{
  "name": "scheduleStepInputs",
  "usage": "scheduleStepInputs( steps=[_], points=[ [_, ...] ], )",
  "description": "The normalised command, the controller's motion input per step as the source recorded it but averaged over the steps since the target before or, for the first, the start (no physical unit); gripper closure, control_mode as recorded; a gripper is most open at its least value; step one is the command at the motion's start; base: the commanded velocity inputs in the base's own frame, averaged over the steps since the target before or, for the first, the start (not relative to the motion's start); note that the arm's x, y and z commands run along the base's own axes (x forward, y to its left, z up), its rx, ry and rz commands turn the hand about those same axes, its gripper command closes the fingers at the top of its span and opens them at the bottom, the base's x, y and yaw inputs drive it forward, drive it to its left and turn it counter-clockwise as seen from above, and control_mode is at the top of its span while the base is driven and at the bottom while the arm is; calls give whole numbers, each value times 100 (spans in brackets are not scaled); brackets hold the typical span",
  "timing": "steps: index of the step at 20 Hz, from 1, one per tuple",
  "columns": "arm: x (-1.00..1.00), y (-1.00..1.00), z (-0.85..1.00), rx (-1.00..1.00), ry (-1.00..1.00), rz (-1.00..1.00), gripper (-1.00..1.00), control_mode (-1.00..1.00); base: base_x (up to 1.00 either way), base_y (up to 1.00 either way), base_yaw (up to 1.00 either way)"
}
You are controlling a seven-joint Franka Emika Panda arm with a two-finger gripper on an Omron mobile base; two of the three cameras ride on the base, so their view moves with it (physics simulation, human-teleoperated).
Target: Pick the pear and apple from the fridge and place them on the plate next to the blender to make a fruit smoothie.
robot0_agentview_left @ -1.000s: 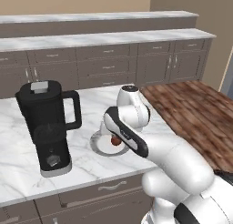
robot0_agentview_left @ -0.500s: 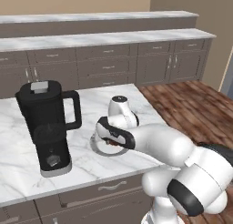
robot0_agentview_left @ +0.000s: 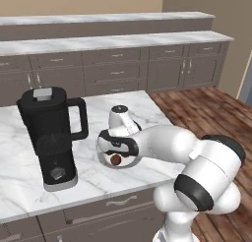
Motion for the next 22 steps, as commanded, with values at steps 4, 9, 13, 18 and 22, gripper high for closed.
scheduleStepInputs(
  steps=[4,9,13,18,22],
  points=[
    [-34,-11,45,0,-6,0,-100,-100,0,0,0],
    [-100,-69,79,7,-23,-5,-100,-100,0,0,0],
    [-100,-97,68,8,-31,-1,-100,-100,0,0,0],
    [-100,-100,23,5,-33,0,-100,-100,0,0,0],
    [-100,-92,25,4,-34,0,-100,-100,0,0,0]
  ],
)
